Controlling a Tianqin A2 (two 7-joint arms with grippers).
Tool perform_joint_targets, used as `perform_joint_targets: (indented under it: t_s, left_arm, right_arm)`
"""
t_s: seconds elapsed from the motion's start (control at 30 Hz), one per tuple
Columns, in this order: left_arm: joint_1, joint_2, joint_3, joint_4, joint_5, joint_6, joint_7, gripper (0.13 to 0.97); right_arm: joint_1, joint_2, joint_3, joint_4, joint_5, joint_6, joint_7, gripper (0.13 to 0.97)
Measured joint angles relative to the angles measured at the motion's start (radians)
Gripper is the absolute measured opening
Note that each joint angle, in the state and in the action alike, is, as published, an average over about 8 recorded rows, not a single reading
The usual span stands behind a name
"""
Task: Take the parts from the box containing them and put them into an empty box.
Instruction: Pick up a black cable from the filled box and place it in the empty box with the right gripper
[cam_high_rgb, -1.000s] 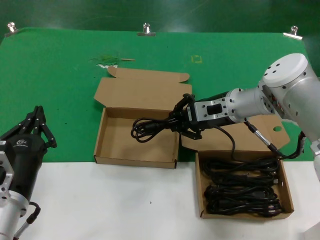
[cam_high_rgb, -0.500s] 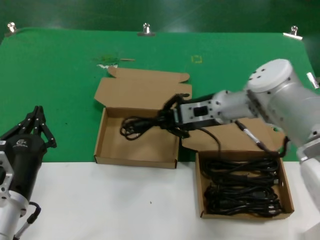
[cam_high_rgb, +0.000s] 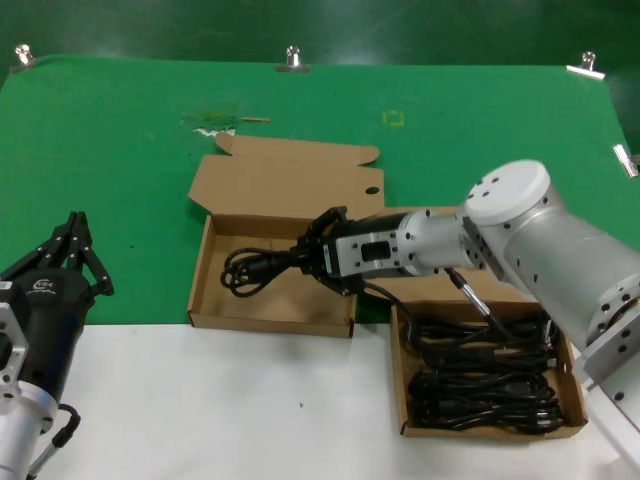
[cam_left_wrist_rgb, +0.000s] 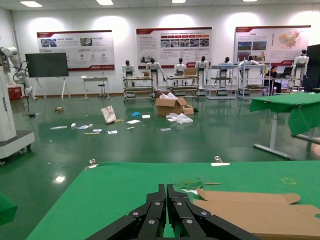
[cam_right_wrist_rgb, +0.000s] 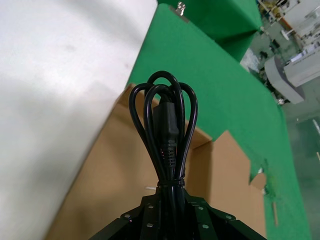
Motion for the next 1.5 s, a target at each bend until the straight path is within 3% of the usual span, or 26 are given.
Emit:
perform_joint_targets:
  t_s: [0.2, 0.67, 1.13, 1.5]
  left_arm:
    - [0.000, 0.000, 0.000, 0.000, 0.000, 0.000, 0.000, 0.151]
    - [0.000, 0.000, 0.000, 0.000, 0.000, 0.000, 0.000, 0.151]
    - [0.000, 0.000, 0.000, 0.000, 0.000, 0.000, 0.000, 0.151]
    - [0.000, 0.000, 0.000, 0.000, 0.000, 0.000, 0.000, 0.151]
  right_arm:
    - [-0.019, -0.001, -0.088, -0.004, 0.078, 0.028, -0.003, 0.206]
    - [-0.023, -0.001, -0.182, -0.011, 0.161, 0.083, 0.004, 0.206]
    - [-0.043, -0.001, -0.371, 0.028, 0.395, 0.151, -0.026, 0.206]
    - [-0.056, -0.001, -0.412, 0.042, 0.470, 0.193, -0.064, 0.206]
